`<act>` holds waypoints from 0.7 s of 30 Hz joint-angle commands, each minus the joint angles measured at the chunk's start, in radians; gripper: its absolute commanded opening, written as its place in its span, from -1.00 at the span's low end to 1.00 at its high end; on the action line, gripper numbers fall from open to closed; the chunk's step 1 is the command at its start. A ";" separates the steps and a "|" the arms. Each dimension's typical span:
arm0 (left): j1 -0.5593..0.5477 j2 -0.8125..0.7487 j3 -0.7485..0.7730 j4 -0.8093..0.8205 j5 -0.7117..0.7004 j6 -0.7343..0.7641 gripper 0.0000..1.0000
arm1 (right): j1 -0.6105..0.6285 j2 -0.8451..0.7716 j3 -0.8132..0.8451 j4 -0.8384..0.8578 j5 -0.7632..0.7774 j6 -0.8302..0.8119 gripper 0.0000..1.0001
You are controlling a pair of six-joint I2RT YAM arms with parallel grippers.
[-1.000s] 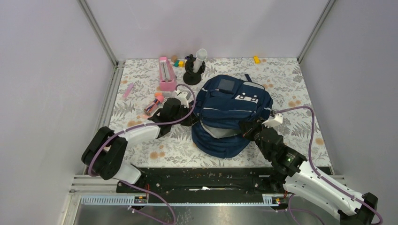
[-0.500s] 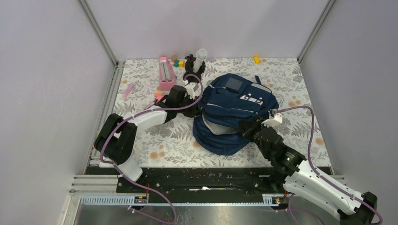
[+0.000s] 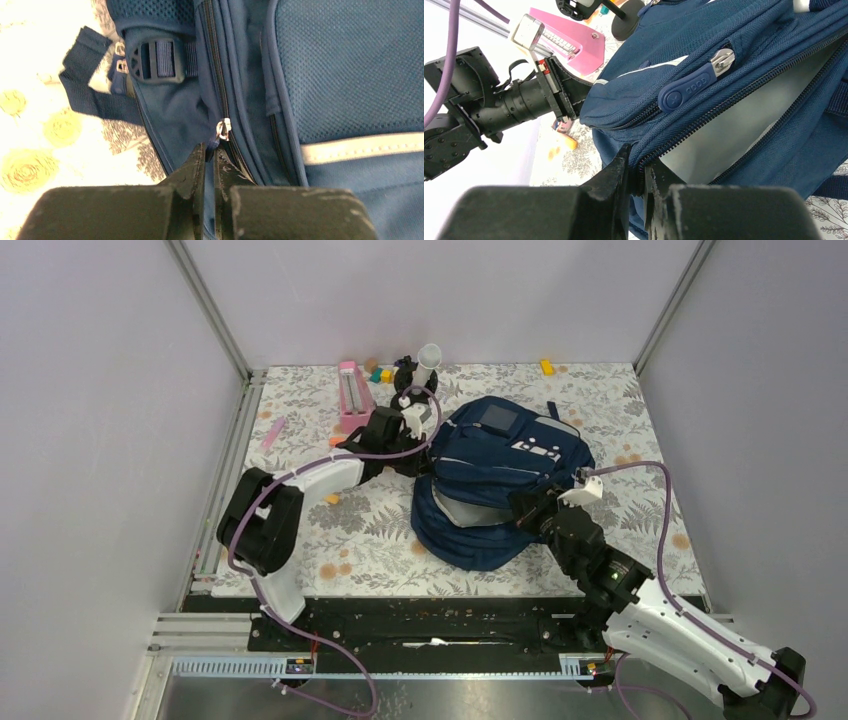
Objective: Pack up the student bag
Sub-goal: Unzip the student bag at the center of the board.
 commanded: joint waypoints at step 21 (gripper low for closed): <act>0.093 0.107 0.241 0.063 -0.138 0.071 -0.67 | -0.008 -0.015 0.110 0.063 0.037 -0.055 -1.00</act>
